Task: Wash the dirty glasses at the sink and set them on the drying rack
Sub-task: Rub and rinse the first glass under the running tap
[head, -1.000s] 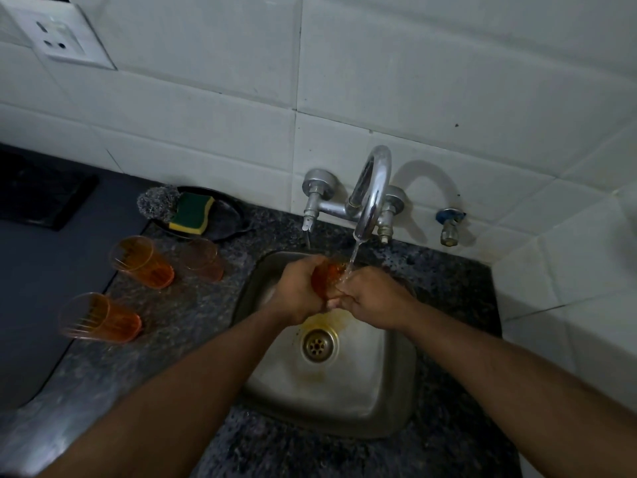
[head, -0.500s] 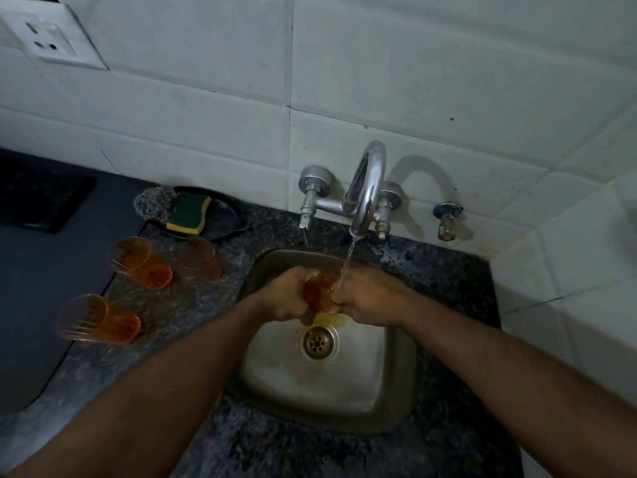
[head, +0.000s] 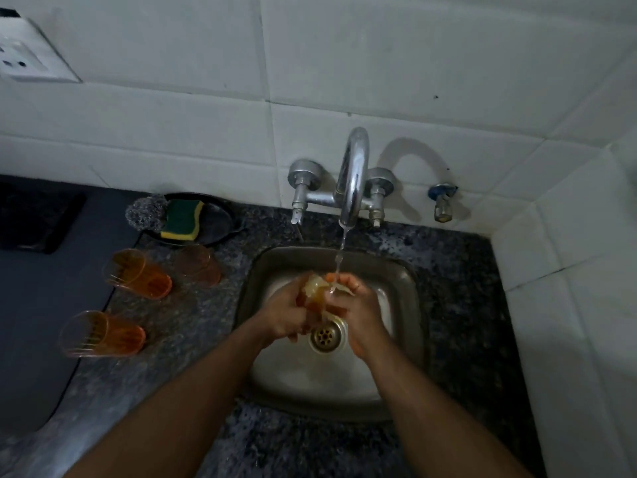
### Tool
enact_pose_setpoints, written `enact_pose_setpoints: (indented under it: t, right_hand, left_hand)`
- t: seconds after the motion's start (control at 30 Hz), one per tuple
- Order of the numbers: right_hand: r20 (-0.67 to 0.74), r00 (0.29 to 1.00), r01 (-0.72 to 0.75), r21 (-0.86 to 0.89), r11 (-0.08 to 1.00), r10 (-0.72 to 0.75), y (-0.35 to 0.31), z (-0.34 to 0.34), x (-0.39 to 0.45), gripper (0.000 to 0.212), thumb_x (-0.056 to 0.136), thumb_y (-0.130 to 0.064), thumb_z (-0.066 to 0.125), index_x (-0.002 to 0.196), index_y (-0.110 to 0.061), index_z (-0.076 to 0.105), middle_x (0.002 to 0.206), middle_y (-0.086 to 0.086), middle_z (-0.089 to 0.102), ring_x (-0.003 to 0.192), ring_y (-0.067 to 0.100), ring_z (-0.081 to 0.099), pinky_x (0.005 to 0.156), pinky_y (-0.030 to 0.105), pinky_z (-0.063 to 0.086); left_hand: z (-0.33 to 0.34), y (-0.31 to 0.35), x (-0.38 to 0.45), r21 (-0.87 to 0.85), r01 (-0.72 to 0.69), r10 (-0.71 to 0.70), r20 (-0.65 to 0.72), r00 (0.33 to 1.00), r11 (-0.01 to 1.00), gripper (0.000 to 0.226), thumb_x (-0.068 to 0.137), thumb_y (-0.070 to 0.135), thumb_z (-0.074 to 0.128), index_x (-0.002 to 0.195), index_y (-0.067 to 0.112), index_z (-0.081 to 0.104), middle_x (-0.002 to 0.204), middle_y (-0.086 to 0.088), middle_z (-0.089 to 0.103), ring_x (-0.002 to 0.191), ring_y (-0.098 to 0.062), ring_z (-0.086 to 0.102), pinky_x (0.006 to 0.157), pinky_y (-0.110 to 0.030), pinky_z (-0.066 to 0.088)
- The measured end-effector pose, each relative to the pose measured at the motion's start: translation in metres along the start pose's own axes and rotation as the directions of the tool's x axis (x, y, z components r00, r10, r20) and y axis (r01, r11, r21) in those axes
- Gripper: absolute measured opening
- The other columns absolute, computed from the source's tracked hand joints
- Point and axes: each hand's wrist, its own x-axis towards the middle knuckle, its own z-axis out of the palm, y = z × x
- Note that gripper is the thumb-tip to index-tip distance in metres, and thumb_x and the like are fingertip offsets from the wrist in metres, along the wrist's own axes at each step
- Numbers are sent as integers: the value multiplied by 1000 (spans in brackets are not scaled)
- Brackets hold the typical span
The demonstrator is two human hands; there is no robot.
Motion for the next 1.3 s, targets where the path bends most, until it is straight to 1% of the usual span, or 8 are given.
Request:
enact_pose_setpoints:
  t: [0.13, 0.33, 0.53, 0.63, 0.77, 0.9, 1.1, 1.3]
  right_hand:
    - [1, 942, -319, 311, 895, 335, 29, 13, -2, 32, 101, -25, 54, 118, -7, 74, 113, 18, 76, 109, 39, 69, 97, 50, 54]
    - [-46, 912, -344, 449, 824, 407, 37, 23, -1, 37, 106, -32, 54, 123, -2, 70, 117, 22, 75, 105, 37, 72, 92, 46, 59]
    - [-96, 995, -13, -135, 991, 0, 7, 12, -9, 9, 96, -7, 69, 94, -11, 76, 94, 13, 75, 93, 33, 72, 83, 42, 63]
    - [187, 952, 304, -669, 678, -243, -8, 7, -17, 18, 89, -16, 77, 105, -22, 79, 100, -5, 78, 95, 11, 72, 86, 25, 58]
    - [611, 768, 637, -758, 141, -191, -38, -3, -12, 8, 91, -25, 72, 98, -22, 76, 94, -5, 73, 85, 12, 65, 77, 30, 53]
    - [609, 792, 611, -787, 87, -45, -58, -13, 4, 15, 96, -24, 70, 82, -18, 72, 71, -14, 58, 64, -2, 53, 65, 27, 42]
    - [591, 800, 592, -754, 285, -100, -59, -10, -2, 12, 98, -21, 69, 88, -21, 76, 77, -11, 69, 69, -2, 62, 64, 17, 43]
    - [760, 612, 790, -573, -219, 218, -80, -15, -3, 20, 105, -31, 55, 111, -21, 71, 112, -2, 70, 94, 13, 60, 75, 31, 48]
  left_hand:
    - [-6, 18, -5, 137, 136, -148, 84, 985, 981, 41, 92, 47, 69, 125, 23, 61, 78, -7, 72, 58, -20, 64, 45, -28, 47]
    - [-7, 40, -3, 94, 222, -206, -156, 966, 971, 36, 97, 37, 65, 89, 4, 76, 63, -14, 66, 48, -23, 59, 46, -28, 48]
    - [-2, 22, 3, -316, 281, -363, -243, 900, 906, 25, 105, 25, 50, 101, 10, 70, 83, -13, 64, 69, -28, 64, 56, -35, 56]
    - [3, 18, 4, -579, 261, -419, -157, 894, 772, 32, 104, 34, 47, 102, 11, 68, 76, -9, 65, 61, -21, 58, 54, -28, 47]
    - [8, 22, -1, -507, 218, -300, -84, 950, 834, 32, 105, 32, 38, 89, 19, 63, 69, -5, 59, 54, -17, 50, 53, -24, 33]
    - [-1, 20, 5, -622, 21, -21, 7, 1000, 783, 37, 81, 12, 53, 115, 10, 67, 107, -15, 70, 94, -28, 65, 76, -37, 52]
    - [0, 5, 18, 129, -336, 345, -53, 937, 933, 63, 63, 16, 84, 121, 26, 62, 106, 4, 73, 99, -15, 72, 85, -48, 61]
    - [-25, 20, 20, 428, -230, 104, 299, 949, 874, 66, 55, 10, 89, 111, 35, 64, 104, 12, 70, 97, -8, 68, 87, -31, 59]
